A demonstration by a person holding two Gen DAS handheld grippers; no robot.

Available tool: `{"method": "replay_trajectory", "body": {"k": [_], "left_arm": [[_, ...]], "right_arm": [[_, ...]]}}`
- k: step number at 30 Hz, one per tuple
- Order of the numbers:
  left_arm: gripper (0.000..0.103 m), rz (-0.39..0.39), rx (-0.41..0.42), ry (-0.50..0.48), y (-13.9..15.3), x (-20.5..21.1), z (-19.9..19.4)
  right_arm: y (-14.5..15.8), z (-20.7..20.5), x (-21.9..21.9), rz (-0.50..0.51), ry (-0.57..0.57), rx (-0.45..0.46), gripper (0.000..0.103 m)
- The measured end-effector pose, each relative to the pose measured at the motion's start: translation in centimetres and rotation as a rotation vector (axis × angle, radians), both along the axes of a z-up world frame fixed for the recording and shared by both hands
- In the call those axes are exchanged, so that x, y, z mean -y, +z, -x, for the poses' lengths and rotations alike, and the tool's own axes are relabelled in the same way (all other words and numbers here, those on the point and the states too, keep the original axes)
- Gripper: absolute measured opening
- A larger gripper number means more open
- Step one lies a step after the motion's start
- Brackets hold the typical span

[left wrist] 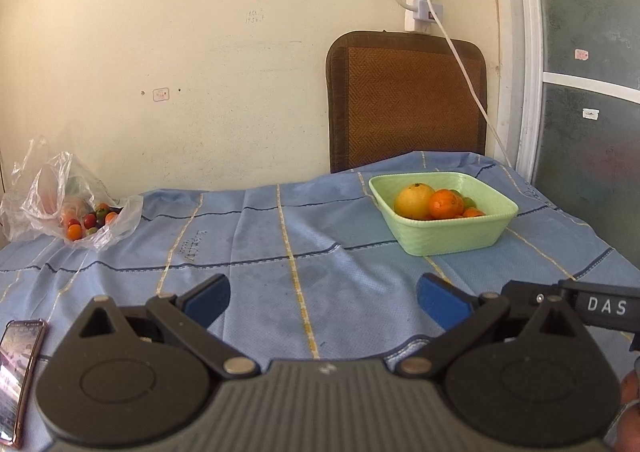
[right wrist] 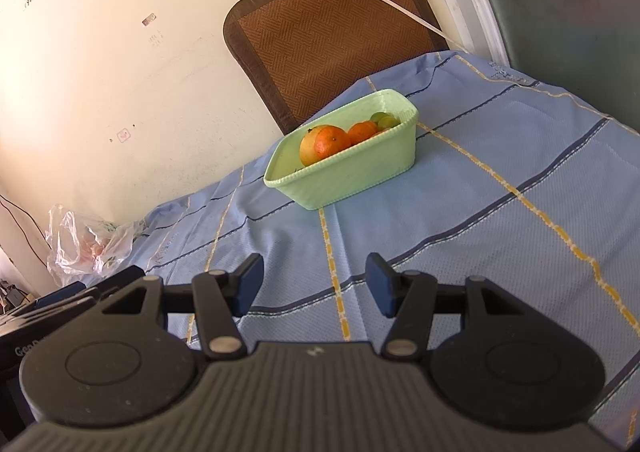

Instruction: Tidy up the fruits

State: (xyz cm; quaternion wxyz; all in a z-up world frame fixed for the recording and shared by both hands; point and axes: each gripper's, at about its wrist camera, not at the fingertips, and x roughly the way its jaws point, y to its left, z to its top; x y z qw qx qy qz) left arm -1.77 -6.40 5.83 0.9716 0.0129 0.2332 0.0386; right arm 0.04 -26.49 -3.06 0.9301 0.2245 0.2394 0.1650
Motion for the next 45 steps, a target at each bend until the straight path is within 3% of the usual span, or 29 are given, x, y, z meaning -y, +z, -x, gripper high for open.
{"method": "replay_trajectory", "body": {"k": [45], "left_arm": [[0.103,-0.010,0.005,-0.005,-0.17,0.23,0.09]], "right_arm": [[-0.53,0.06,0.08,-0.005,-0.003,-0.009,0.059]]}}
